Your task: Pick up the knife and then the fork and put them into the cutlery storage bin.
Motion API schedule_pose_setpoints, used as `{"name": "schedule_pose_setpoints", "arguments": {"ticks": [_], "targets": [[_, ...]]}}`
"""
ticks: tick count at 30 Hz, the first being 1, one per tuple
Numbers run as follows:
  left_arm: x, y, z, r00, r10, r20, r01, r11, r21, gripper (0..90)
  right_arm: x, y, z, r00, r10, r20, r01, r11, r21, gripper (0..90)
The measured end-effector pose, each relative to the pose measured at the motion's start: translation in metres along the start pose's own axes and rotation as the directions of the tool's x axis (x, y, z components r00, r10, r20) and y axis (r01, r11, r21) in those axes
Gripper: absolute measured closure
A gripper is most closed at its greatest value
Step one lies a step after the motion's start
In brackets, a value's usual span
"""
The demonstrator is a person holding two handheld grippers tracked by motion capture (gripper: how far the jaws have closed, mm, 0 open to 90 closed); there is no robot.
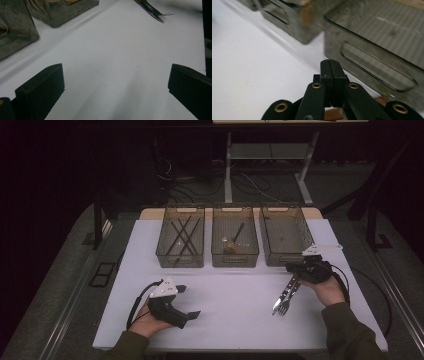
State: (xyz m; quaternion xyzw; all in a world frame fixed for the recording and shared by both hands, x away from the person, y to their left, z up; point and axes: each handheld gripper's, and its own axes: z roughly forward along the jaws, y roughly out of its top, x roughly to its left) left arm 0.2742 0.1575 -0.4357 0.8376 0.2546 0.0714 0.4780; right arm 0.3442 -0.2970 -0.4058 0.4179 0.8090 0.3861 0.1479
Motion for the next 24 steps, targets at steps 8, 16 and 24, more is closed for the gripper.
{"name": "schedule_pose_setpoints", "arguments": {"ticks": [8,16,24], "targets": [[-0.001,0.0,0.001,1.0,0.002,0.009,-0.002,1.0,0.005,0.0,-0.018,-0.008,0.008,0.9971,0.034,0.068,-0.037,0.998,0.047,89.5],[-0.002,0.0,0.002,0.9999,0.003,0.011,-0.003,0.9999,0.011,0.0,-0.03,-0.015,0.021,0.9942,0.045,0.097,-0.055,0.994,0.094,89.5],[-0.002,0.0,0.002,0.9999,0.002,0.013,-0.002,0.9999,0.011,0.0,-0.03,-0.017,0.034,0.9929,0.01,0.119,-0.027,0.989,0.145,89.5]]}}
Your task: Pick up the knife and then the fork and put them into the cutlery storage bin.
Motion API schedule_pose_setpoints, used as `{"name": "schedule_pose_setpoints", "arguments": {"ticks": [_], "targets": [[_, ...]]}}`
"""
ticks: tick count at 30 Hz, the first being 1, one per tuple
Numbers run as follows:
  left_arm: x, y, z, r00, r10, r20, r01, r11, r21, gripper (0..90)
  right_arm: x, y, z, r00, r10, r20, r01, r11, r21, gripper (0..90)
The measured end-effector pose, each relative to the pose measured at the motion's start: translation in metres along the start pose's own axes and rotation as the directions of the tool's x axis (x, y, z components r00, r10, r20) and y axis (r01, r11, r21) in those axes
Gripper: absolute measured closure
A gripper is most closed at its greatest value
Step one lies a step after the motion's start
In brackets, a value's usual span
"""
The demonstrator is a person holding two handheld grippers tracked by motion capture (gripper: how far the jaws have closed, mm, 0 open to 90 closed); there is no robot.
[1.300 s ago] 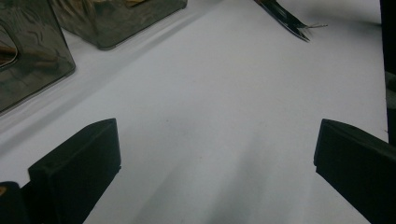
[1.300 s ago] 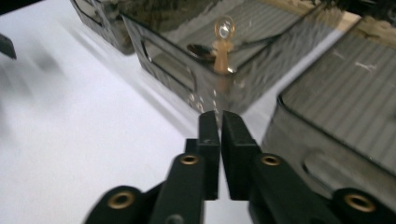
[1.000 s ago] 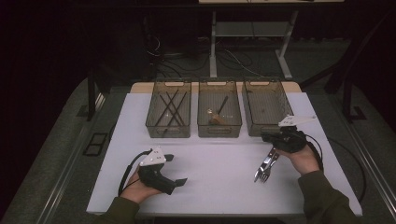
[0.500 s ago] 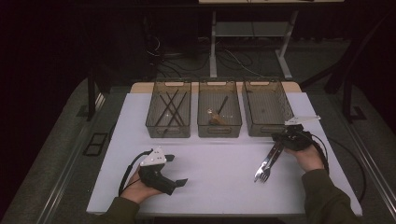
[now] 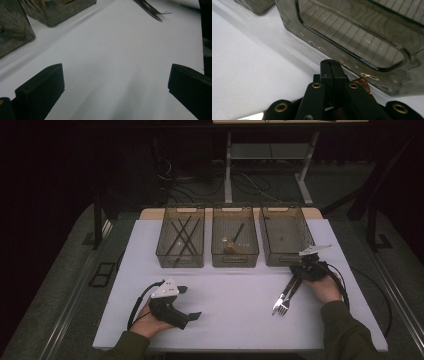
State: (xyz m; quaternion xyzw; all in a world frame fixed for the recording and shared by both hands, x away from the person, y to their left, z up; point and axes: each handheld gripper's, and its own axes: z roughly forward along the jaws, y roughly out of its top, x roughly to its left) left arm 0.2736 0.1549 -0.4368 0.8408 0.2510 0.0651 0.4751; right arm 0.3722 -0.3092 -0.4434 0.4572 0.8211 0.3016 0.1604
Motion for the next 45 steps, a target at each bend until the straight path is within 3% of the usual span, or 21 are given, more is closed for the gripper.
{"name": "schedule_pose_setpoints", "arguments": {"ticks": [18,45], "targets": [[0.0,0.0,0.0,1.0,0.003,0.0,-0.003,1.0,0.001,0.0,-0.003,-0.005,-0.003,0.9998,-0.008,0.019,0.008,1.0,0.028,89.5],[-0.001,0.0,0.0,0.9999,0.006,0.013,-0.006,1.0,0.002,0.0,-0.007,-0.017,-0.017,0.9986,-0.053,0.002,0.053,0.996,0.072,89.6]]}}
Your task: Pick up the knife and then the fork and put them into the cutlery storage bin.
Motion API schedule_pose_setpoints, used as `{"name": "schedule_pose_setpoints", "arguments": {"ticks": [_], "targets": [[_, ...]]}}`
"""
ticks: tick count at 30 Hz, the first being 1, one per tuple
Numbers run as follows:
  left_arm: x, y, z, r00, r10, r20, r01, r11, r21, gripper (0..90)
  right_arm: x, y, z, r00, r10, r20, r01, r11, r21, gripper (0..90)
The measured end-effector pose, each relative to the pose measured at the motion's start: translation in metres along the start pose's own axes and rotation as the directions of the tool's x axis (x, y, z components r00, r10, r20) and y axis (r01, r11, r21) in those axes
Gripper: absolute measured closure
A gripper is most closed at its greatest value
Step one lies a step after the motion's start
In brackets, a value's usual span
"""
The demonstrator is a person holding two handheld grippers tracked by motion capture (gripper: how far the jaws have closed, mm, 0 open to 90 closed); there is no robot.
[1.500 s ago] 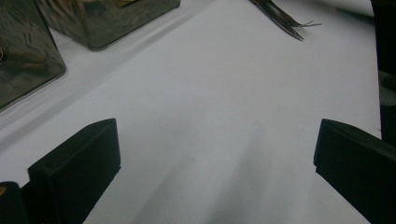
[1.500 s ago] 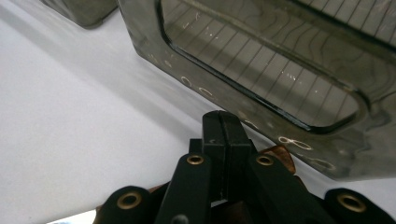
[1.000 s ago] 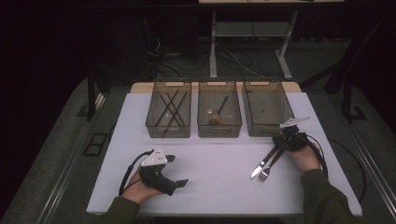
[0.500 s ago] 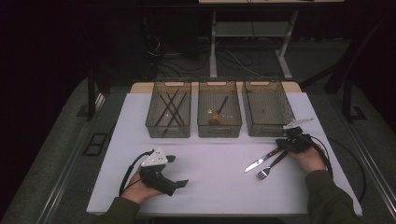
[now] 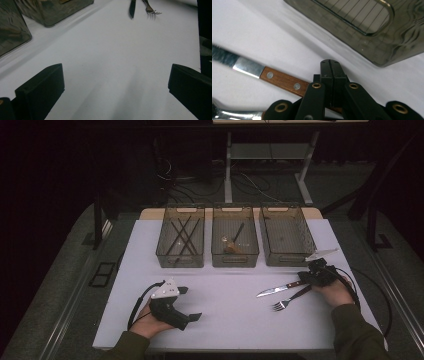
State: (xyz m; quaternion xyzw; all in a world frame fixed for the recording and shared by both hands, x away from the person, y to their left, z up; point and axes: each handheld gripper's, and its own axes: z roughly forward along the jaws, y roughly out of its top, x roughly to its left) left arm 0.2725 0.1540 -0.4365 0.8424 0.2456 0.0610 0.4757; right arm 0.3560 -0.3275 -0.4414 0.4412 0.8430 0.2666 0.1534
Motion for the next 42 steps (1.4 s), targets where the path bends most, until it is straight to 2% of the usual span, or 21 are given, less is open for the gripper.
{"name": "schedule_pose_setpoints", "arguments": {"ticks": [22,42], "targets": [[-0.001,0.0,0.001,0.9999,-0.004,0.012,0.004,1.0,0.001,0.0,0.011,-0.01,-0.012,0.9977,-0.056,-0.038,0.058,0.998,0.039,89.6],[-0.002,0.0,0.001,0.9999,-0.001,0.015,0.001,1.0,0.005,0.0,0.023,-0.015,-0.018,0.9912,-0.104,-0.082,0.109,0.992,0.061,89.6]]}}
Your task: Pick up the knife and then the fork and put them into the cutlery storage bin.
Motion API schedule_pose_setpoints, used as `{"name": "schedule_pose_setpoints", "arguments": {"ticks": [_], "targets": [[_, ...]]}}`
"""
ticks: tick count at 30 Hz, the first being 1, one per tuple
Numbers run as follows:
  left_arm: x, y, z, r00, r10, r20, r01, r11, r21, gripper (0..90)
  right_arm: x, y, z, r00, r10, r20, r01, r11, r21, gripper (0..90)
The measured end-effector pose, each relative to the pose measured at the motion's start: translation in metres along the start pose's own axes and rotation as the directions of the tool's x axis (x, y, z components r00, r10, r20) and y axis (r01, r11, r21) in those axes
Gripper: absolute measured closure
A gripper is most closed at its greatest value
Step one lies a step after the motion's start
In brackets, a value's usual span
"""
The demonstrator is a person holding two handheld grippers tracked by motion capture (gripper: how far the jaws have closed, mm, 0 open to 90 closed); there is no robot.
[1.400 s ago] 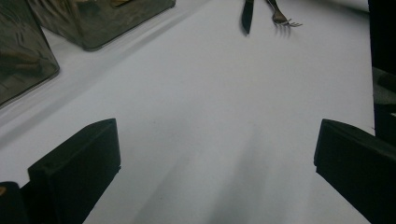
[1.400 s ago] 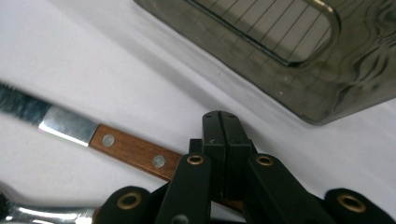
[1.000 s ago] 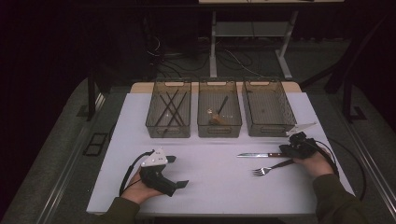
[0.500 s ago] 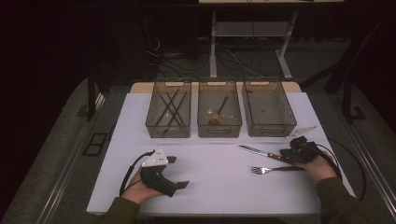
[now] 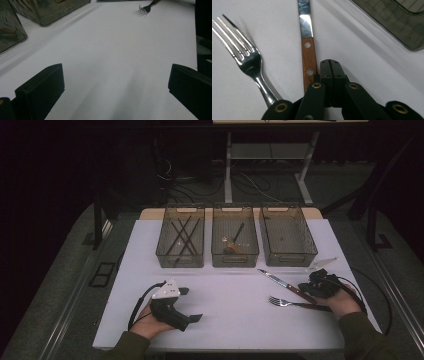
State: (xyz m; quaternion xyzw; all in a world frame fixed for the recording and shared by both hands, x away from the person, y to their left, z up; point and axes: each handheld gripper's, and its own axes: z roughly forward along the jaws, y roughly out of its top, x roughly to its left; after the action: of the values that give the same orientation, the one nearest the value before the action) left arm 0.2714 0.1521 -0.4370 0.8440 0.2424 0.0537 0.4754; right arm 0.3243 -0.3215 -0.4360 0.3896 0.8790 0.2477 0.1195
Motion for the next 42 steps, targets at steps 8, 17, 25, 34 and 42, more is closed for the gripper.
{"name": "schedule_pose_setpoints", "arguments": {"ticks": [8,17,25,34,42], "targets": [[0.0,0.0,0.0,1.0,-0.001,0.001,0.001,1.0,-0.001,0.0,0.002,0.0,0.0,0.9999,-0.005,-0.013,0.005,1.0,0.009,89.6],[0.0,0.0,0.0,1.0,0.0,0.002,0.0,1.0,0.001,0.0,-0.005,0.0,-0.014,0.9966,0.07,-0.044,-0.074,0.992,-0.101,73.1],[0.001,0.0,0.0,1.0,0.002,0.003,-0.002,1.0,0.003,0.0,-0.002,0.003,-0.013,0.9925,0.059,-0.107,-0.073,0.988,-0.132,57.3],[0.0,0.0,0.0,1.0,-0.001,0.004,0.001,1.0,0.003,0.0,0.003,0.008,-0.002,0.9914,0.026,-0.128,-0.038,0.995,-0.089,62.9],[0.001,0.0,0.0,1.0,0.0,0.002,0.0,1.0,0.003,0.0,0.009,0.012,0.01,0.9952,-0.009,-0.098,0.006,0.999,-0.041,74.3]]}}
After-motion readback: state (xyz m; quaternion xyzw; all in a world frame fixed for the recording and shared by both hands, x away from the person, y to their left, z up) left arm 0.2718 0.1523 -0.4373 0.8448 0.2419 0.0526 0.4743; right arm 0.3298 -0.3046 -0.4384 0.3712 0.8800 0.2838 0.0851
